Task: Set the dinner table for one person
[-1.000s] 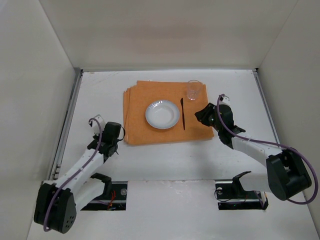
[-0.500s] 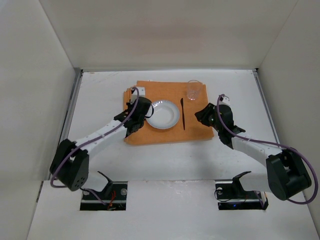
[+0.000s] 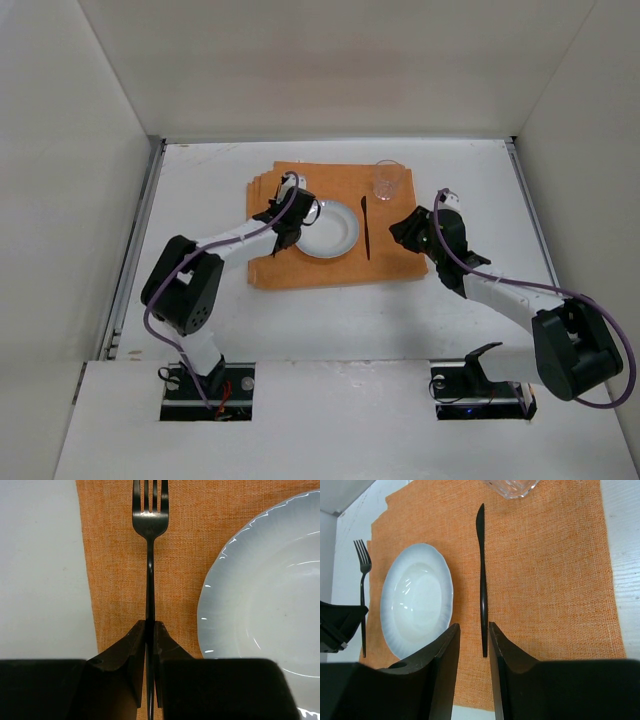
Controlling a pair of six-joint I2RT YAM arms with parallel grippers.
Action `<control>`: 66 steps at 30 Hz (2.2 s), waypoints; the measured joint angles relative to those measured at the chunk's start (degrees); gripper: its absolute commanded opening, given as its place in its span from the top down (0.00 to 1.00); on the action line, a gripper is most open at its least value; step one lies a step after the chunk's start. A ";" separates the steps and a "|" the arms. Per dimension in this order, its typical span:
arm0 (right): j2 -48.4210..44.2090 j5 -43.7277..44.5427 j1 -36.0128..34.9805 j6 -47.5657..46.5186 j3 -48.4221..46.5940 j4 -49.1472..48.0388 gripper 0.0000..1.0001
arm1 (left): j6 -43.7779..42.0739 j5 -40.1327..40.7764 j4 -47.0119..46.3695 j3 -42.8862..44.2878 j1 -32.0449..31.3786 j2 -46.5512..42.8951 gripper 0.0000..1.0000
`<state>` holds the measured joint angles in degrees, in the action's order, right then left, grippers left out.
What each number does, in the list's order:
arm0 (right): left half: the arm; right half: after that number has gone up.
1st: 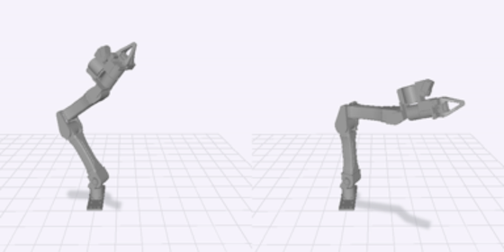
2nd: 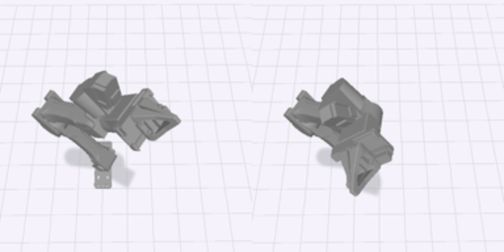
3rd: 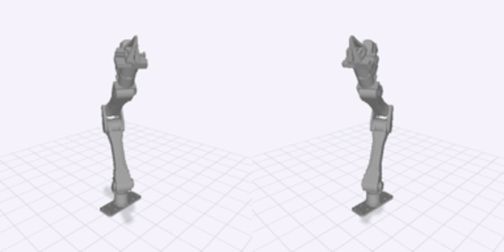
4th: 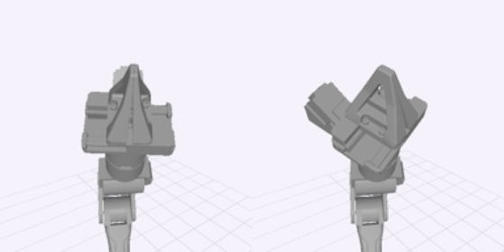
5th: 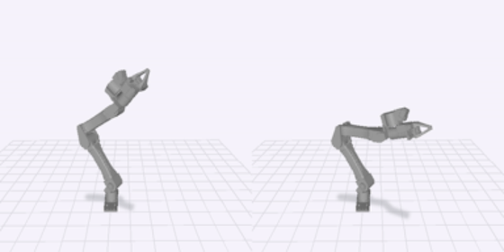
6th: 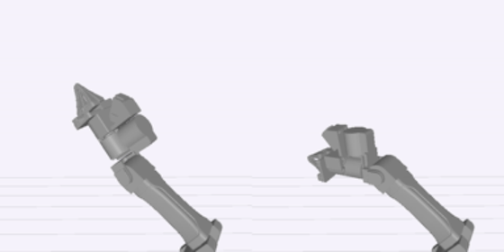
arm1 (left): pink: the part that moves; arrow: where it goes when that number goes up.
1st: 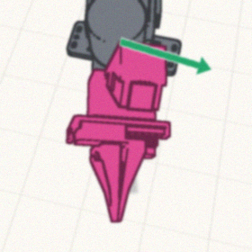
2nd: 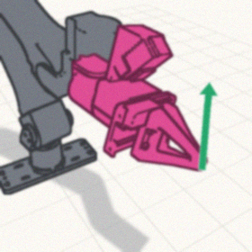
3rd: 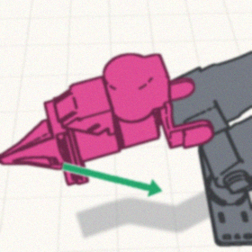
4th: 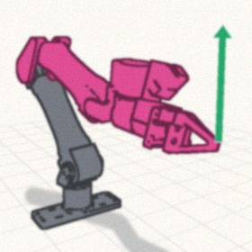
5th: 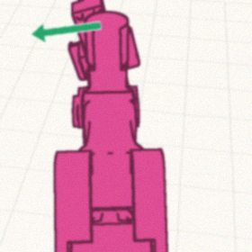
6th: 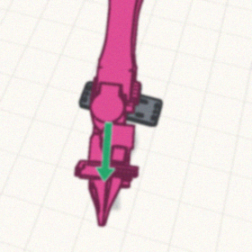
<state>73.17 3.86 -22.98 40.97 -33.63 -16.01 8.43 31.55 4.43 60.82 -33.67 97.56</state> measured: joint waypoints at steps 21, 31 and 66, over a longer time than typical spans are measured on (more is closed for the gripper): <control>1.14 0.00 0.00 0.00 0.00 -1.03 0.64 | 1.33 -4.15 -4.55 -0.04 2.78 7.19 0.93; 1.25 0.00 0.00 0.02 0.00 -1.07 0.60 | 2.82 -4.35 -6.21 -0.90 3.41 7.56 0.77; -1.68 8.09 2.29 0.63 4.59 -2.49 0.55 | 36.46 -10.10 4.20 -46.95 25.03 -58.88 0.00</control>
<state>71.48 11.94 -20.69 41.60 -29.04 -18.50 44.88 21.45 8.62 13.87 -8.64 38.68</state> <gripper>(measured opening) 0.441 0.997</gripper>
